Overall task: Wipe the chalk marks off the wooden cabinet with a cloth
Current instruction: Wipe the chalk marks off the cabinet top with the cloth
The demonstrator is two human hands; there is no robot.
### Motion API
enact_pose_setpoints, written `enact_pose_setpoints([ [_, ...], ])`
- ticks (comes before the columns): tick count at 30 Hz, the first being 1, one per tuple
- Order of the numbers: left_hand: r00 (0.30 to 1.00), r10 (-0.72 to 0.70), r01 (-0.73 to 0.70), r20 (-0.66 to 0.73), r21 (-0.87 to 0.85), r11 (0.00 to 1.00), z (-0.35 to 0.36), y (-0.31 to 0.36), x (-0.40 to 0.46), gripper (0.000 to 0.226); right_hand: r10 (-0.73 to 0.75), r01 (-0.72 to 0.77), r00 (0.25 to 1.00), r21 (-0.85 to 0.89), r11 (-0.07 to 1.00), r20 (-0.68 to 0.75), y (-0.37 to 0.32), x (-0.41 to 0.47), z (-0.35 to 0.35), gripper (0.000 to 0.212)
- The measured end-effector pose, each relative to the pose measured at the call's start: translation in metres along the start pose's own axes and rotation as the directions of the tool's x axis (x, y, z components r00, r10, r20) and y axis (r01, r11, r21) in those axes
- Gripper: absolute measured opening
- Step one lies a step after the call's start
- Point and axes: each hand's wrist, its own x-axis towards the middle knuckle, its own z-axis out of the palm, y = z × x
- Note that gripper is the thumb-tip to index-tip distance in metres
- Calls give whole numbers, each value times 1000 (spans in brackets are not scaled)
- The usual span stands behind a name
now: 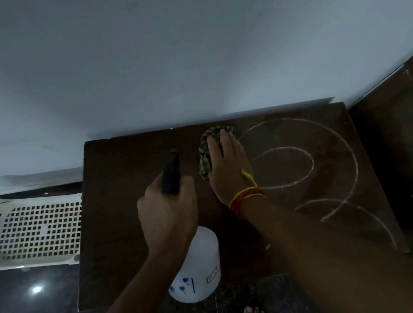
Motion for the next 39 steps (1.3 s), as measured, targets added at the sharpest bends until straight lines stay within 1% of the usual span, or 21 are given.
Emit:
enact_pose_setpoints([
  [4,999,30,-30,-16,-2,1000,0,1,4,18,-8,8,1000,15,1000,-29,1,24,-1,51],
  [6,999,47,-47,-22,4,999,-1,-1,3,17,-9,8,1000,8,1000,8,1,31,-1,51],
  [9,998,61,-61,-20,11,998,-4,-2,-3,18,-21,21,1000,-3,1000,15,3,34,-4,53],
  [13,995,79,-77,-54,28,997,-9,-4,-12,24,-25,25,998,-3,1000,53,2,26,-9,53],
  [18,993,94,-93,-75,20,995,-18,-4,-24,24,-25,24,999,20,1000,30,-5,-30,-10,54],
  [21,992,96,-97,-84,-3,995,-21,-4,-33,21,-11,10,999,13,1000,41,-11,-62,-12,63],
  [25,989,122,-124,-78,-14,992,-24,-6,-49,20,2,-1,999,-29,1000,44,-19,-106,-13,56],
  [30,990,128,-129,-54,-15,991,-29,-18,-74,24,-12,15,999,-61,998,49,-27,-157,-13,63],
  [32,994,108,-109,-35,-25,994,-31,-22,-87,26,-21,25,998,-65,998,62,-29,-174,-13,68],
  [36,997,83,-83,-4,-46,995,-33,-31,-105,20,-23,26,998,-59,998,51,-29,-200,-12,75],
  [39,995,103,-103,-1,-32,994,-31,-35,-116,28,-11,14,999,-57,998,51,-30,-211,-9,78],
])
